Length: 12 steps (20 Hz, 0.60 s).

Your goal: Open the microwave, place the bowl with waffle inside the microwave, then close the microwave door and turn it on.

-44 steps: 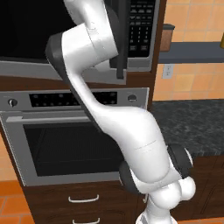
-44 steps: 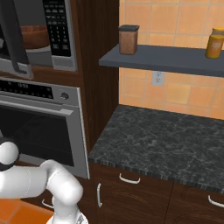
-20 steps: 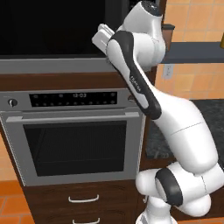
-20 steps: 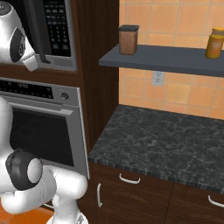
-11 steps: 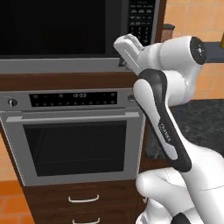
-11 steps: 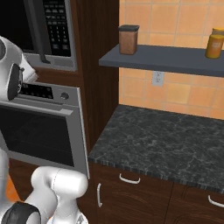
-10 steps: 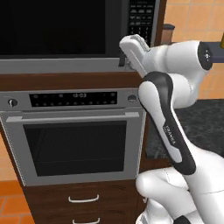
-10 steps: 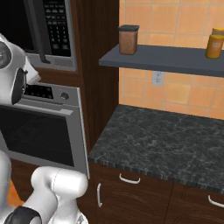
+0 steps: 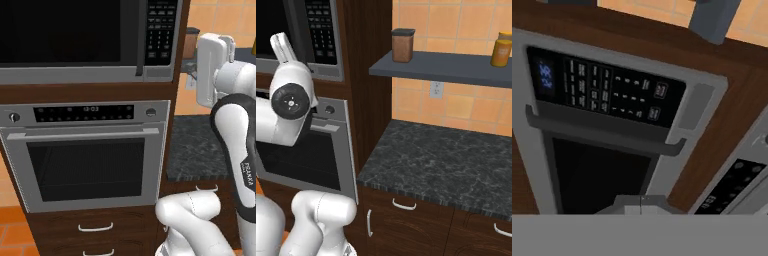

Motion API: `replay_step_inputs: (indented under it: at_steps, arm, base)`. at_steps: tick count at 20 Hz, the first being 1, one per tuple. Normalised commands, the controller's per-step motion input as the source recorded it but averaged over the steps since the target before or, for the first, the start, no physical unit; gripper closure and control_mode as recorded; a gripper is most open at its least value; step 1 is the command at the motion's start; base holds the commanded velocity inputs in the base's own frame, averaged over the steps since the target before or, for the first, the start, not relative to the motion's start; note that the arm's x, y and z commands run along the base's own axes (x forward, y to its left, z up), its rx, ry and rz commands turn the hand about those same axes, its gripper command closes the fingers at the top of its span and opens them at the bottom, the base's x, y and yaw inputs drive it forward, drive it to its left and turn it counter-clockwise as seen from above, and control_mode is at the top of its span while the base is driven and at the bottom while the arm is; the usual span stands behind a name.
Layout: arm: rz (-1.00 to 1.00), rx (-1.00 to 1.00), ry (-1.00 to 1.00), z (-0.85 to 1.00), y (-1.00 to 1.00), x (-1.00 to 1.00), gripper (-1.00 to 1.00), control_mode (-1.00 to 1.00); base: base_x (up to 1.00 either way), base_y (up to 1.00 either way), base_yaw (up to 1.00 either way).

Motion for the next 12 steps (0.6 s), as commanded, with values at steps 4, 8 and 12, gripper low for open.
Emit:
replay_step_inputs:
  at_steps: [4,8,12]
  arm:
    - [-0.02,0.20,0.30,0.21,-0.33,-0.04,1.00,-1.00]
    - [-0.02,0.08,0.29,-0.04,-0.09,0.39,1.00,-1.00]
    - [-0.02,0.05,0.04,-0.08,0.05,0.33,1.00,-1.00]
  base:
    - [0.00,0.00,0.00]
    - [0.00,0.00,0.00]
    - [0.00,0.00,0.00]
